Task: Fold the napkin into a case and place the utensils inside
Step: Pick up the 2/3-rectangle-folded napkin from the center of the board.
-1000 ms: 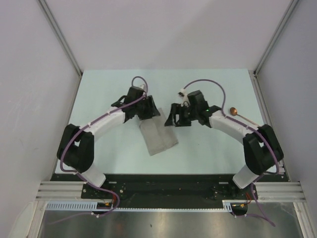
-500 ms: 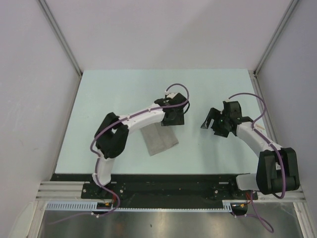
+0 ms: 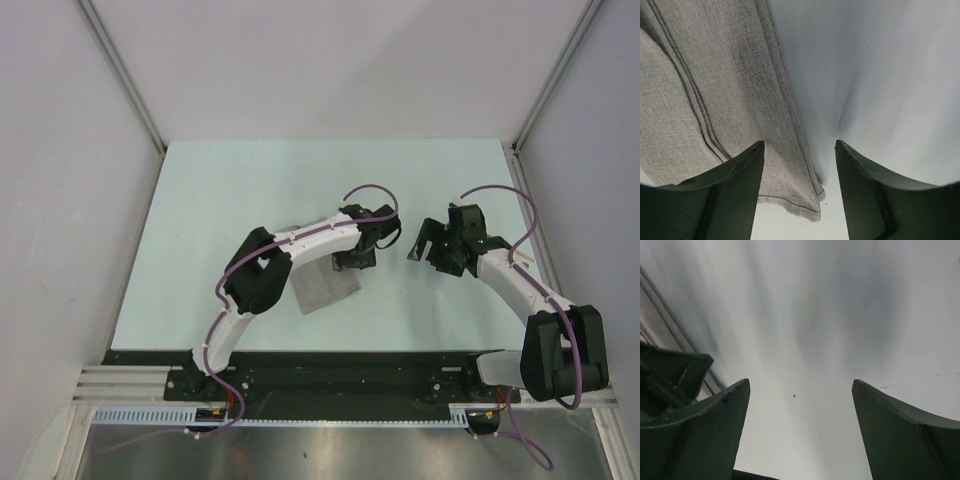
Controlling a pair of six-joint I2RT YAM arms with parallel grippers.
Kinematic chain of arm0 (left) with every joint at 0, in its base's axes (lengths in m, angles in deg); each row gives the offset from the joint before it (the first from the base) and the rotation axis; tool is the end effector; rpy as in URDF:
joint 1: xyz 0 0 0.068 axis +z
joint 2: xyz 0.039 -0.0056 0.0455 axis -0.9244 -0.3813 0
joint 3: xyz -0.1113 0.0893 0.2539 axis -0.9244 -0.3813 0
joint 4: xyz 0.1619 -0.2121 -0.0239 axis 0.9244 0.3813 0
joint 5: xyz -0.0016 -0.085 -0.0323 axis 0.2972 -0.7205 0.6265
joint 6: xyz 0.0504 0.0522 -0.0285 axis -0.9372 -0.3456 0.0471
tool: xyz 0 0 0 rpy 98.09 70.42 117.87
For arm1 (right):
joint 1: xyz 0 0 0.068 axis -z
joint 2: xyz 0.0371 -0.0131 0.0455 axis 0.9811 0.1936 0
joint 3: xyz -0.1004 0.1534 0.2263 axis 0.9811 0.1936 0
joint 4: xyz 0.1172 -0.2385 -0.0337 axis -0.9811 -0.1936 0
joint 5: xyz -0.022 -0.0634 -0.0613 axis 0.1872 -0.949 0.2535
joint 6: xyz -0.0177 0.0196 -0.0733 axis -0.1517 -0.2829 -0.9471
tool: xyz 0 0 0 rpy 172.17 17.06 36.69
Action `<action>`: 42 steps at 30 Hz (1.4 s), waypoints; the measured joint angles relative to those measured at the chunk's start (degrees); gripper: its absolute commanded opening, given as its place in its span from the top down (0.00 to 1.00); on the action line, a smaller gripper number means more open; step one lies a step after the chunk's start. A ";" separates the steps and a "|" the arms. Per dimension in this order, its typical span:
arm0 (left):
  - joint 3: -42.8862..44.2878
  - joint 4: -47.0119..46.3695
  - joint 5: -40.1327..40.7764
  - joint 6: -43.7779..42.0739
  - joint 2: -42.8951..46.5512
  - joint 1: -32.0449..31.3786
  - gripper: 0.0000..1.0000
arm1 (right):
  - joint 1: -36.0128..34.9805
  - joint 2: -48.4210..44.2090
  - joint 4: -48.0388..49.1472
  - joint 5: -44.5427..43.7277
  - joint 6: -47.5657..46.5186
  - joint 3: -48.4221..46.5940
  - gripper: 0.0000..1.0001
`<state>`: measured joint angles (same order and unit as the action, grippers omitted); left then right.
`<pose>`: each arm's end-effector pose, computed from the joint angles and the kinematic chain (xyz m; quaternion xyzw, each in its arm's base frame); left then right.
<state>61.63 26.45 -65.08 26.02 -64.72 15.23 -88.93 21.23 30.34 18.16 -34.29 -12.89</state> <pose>0.3090 -0.3607 0.1629 -0.0613 0.9775 0.0413 0.1975 0.2708 0.0557 0.2030 0.1259 0.9395 0.1515 0.2803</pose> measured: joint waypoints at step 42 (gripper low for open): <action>-38.05 -30.95 -16.98 -7.37 25.14 5.42 1.00 | -10.03 19.67 20.96 20.46 2.78 -6.32 0.17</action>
<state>23.57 -4.50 -82.06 18.65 -39.58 20.65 -98.96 40.90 51.30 38.62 -31.51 -19.20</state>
